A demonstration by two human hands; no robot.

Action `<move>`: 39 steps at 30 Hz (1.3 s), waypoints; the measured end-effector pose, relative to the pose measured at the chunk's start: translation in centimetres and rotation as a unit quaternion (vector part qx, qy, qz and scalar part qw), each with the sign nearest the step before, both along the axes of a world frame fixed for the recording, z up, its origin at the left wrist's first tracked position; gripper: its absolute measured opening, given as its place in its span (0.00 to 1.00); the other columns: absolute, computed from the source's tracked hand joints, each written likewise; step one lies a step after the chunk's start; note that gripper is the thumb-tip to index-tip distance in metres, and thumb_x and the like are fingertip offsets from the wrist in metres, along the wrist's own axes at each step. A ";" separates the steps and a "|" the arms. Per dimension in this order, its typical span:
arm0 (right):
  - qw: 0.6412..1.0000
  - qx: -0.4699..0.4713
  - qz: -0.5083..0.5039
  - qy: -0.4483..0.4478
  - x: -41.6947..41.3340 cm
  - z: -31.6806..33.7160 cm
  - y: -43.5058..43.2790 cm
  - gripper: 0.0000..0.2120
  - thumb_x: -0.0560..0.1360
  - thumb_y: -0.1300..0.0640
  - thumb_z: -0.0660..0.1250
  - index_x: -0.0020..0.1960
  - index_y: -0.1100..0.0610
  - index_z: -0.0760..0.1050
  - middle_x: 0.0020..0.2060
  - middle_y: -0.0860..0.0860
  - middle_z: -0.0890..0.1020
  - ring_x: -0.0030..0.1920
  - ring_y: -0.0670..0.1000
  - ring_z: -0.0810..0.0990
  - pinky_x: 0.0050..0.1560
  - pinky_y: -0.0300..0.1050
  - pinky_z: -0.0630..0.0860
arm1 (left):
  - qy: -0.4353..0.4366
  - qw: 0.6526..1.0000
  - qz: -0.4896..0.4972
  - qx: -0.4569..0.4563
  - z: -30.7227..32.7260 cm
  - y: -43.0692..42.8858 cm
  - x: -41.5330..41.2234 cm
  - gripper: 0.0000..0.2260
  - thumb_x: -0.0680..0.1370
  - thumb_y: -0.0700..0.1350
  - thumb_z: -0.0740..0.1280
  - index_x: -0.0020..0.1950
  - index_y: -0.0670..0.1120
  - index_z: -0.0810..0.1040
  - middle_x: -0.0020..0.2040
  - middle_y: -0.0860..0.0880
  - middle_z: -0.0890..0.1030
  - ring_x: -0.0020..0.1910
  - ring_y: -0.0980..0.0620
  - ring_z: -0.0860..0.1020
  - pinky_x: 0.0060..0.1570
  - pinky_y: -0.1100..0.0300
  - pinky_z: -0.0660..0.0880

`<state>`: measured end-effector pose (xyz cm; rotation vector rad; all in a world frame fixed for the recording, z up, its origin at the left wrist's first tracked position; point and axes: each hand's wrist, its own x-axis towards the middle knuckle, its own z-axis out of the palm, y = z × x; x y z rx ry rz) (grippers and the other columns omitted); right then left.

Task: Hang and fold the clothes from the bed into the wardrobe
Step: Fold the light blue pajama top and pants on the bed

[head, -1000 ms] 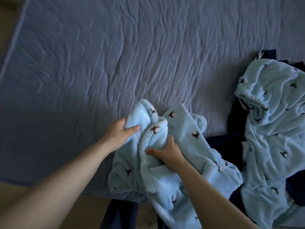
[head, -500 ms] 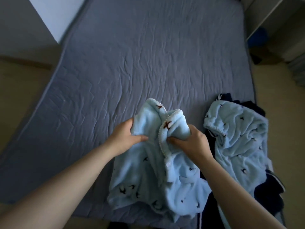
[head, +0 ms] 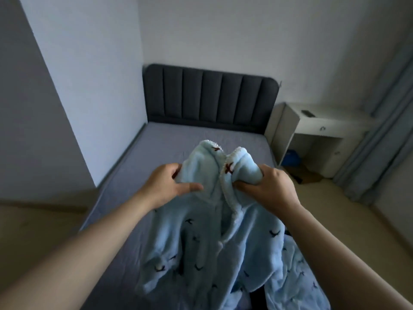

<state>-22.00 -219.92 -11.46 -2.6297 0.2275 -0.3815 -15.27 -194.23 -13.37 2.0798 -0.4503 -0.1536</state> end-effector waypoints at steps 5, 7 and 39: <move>0.987 -0.005 -0.034 -0.156 -1.1 12.4 -1.3 0.23 0.61 0.31 0.70 0.36 0.50 0.69 0.28 0.42 0.75 0.31 0.46 0.74 0.29 0.42 0.66 | -0.075 0.997 -0.006 -0.004 12.5 -0.8 -0.4 0.15 0.59 0.59 0.79 0.35 0.52 0.80 0.31 0.62 0.80 0.29 0.68 0.75 0.28 0.73 0.67; 0.982 0.047 -0.029 -0.179 -1.8 16.0 -1.6 0.22 0.62 0.32 0.71 0.35 0.50 0.70 0.27 0.43 0.76 0.30 0.43 0.74 0.28 0.43 0.67 | -0.124 0.992 0.028 -0.026 16.9 -1.0 -0.8 0.10 0.63 0.59 0.78 0.32 0.56 0.80 0.27 0.60 0.77 0.27 0.65 0.72 0.27 0.70 0.66; 0.972 0.115 0.036 -0.204 -2.6 21.5 -4.8 0.20 0.68 0.40 0.72 0.31 0.56 0.75 0.28 0.47 0.80 0.27 0.43 0.71 0.31 0.40 0.67 | -0.162 0.987 0.006 -0.014 24.5 0.0 -1.2 0.21 0.66 0.57 0.76 0.33 0.44 0.71 0.30 0.50 0.69 0.31 0.54 0.68 0.33 0.60 0.63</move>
